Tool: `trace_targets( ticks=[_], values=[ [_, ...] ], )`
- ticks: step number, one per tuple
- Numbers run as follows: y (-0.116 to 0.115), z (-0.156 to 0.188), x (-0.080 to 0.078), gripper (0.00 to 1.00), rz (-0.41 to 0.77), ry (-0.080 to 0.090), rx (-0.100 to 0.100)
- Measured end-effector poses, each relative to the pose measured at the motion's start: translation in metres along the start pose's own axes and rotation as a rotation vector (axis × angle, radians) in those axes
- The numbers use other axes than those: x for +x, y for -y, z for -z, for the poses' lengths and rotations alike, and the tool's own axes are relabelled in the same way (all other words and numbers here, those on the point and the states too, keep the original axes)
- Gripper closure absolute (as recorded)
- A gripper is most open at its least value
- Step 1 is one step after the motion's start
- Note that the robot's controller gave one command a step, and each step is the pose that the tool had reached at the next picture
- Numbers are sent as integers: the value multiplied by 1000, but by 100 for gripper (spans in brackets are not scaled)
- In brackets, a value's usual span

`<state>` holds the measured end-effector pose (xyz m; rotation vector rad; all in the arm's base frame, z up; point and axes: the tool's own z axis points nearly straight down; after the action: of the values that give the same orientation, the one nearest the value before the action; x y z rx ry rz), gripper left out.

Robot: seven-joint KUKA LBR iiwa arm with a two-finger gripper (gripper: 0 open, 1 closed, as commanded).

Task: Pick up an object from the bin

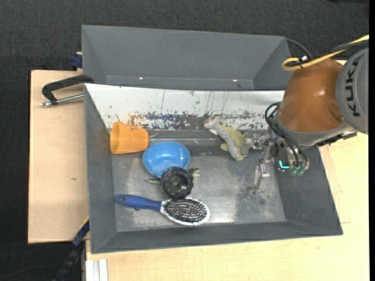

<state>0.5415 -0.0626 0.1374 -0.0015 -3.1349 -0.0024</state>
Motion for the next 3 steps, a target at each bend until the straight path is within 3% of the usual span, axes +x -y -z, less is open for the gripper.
trace_targets(
  ticks=[1, 2, 3],
  values=[
    [1, -67, -62, 0, -97, 15, -2],
    [-8, -35, -50, 0, -362, 13, -2],
    [-14, -29, -42, 0, -629, 9, -3]
  ],
)
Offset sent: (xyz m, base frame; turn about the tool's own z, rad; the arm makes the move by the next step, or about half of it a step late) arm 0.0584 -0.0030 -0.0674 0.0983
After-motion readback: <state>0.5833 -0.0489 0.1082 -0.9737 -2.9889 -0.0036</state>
